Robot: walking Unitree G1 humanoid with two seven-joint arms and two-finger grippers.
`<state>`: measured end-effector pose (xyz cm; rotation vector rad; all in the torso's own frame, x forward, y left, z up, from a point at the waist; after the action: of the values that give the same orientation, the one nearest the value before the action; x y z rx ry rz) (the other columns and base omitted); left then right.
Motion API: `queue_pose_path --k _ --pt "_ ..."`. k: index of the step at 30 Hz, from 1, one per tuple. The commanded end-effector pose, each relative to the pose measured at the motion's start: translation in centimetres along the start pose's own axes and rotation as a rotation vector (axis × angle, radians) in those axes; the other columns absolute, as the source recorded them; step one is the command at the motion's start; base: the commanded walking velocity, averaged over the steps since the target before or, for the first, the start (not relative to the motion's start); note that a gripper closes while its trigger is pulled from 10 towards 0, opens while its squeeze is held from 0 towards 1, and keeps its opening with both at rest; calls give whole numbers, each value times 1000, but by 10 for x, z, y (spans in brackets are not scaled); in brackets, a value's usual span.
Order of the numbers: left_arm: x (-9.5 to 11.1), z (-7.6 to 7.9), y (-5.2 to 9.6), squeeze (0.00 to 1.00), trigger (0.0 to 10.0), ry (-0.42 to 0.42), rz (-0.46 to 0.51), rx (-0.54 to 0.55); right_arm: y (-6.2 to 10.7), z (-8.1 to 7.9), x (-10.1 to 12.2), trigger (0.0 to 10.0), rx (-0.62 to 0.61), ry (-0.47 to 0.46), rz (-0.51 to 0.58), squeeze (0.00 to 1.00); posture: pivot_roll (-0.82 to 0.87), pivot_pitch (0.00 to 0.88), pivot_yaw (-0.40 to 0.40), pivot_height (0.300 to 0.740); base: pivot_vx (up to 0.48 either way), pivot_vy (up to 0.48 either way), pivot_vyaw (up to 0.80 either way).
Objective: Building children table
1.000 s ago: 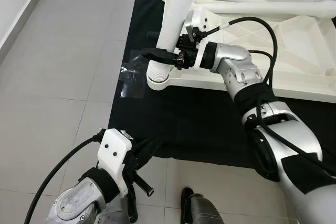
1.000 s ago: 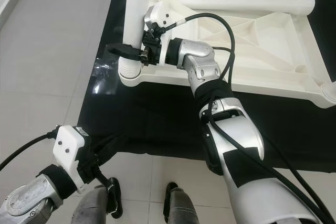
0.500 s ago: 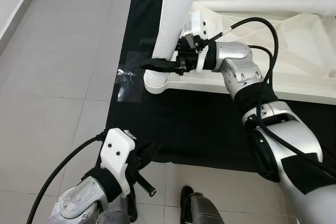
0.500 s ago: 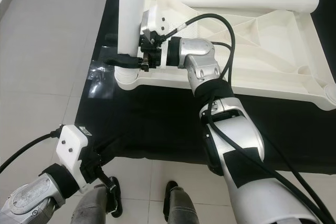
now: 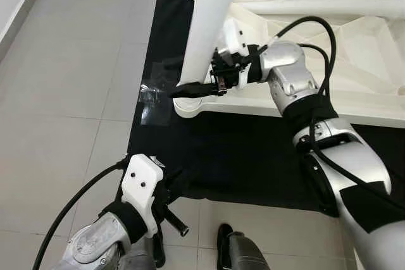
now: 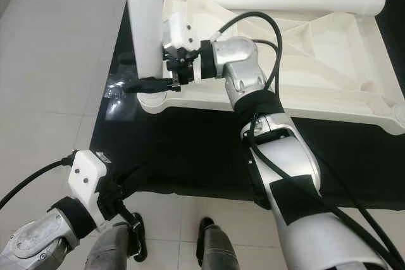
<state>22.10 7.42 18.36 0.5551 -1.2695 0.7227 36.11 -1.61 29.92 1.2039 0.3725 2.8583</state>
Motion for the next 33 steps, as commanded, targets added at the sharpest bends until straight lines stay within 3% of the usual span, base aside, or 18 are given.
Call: queue_pose_path --k 1,10,18,23,33 --pt "-5 4 1 0 10000 16 -19 -4 -9 -26 -21 10000 129 -96 -44 0 112 387 -96 740 0 0 0" --pt "-6 4 1 0 10000 17 -18 2 -11 -23 -19 10000 130 -80 -60 0 107 388 -99 740 0 0 0" --pt "-6 4 -1 0 10000 15 -16 0 -17 -1 -13 10000 -26 -109 -24 0 101 383 -98 740 0 0 0" --pt "-7 4 -1 0 10000 17 -16 -3 -22 12 -14 10000 -174 -212 34 0 101 379 -96 740 0 0 0" --pt "-7 5 -1 0 10000 15 -18 -4 -25 7 -29 10000 -239 -264 16 0 104 373 -97 740 0 0 0"
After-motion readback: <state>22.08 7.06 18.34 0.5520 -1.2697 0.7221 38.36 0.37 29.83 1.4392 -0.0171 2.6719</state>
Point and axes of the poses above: a point about 5 cm out from each wrist's last joint towards the gripper, its own y axis pointing back from the gripper into the wrist, its own x axis along the axis of the wrist's last joint, z = x × y, the point moved 5 cm from there along -y, pointing out of the wrist towards the gripper, and after that the axes turned 14 degrees about y, right-handed, at the moved point
